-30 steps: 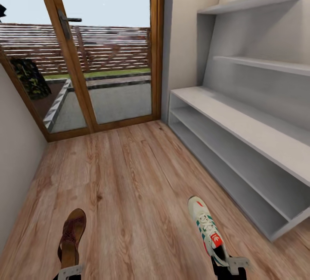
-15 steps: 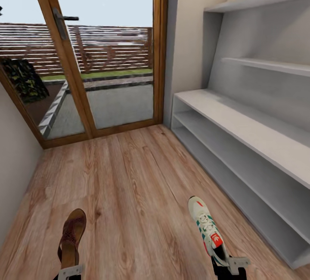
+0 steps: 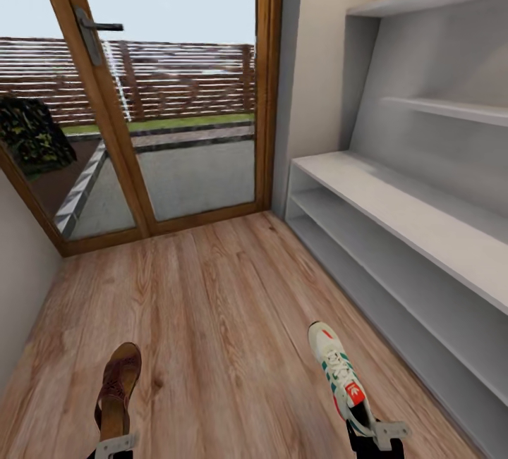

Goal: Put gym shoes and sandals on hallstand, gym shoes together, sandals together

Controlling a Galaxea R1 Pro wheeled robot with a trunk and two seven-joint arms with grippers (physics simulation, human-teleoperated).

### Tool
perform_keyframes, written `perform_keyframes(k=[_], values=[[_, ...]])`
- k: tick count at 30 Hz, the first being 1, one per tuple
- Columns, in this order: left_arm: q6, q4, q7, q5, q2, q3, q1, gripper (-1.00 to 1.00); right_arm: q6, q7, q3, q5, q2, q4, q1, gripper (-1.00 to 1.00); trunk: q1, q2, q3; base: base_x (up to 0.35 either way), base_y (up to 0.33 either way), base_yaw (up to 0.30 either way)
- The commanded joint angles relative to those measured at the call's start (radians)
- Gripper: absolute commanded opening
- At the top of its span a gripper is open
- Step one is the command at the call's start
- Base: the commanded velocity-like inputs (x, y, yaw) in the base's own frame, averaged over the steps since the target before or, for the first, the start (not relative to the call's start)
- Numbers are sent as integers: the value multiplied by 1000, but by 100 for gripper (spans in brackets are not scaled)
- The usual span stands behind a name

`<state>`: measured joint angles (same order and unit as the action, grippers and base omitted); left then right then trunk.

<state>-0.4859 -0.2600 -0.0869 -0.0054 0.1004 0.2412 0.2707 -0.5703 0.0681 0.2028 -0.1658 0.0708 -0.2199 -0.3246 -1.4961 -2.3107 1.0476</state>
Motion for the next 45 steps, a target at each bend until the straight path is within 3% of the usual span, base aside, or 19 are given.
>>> perform_keyframes(k=[1,13,26,45], values=[[-2,1,-8,-4,0,9,1,-100,-3,7,9,-5,0,0,-1,-100,0,0,1,338,88,-5],[-2,1,-8,30,1,9,1,-100,-3,7,9,-6,0,0,-1,-100,0,0,1,338,113,-177],[-2,1,-8,32,1,8,1,-100,-3,7,9,-5,0,0,-1,-100,0,0,1,331,147,-264],[-2,1,-8,31,1,7,1,-100,-3,7,9,-5,0,0,-1,-100,0,0,1,197,283,-265]])
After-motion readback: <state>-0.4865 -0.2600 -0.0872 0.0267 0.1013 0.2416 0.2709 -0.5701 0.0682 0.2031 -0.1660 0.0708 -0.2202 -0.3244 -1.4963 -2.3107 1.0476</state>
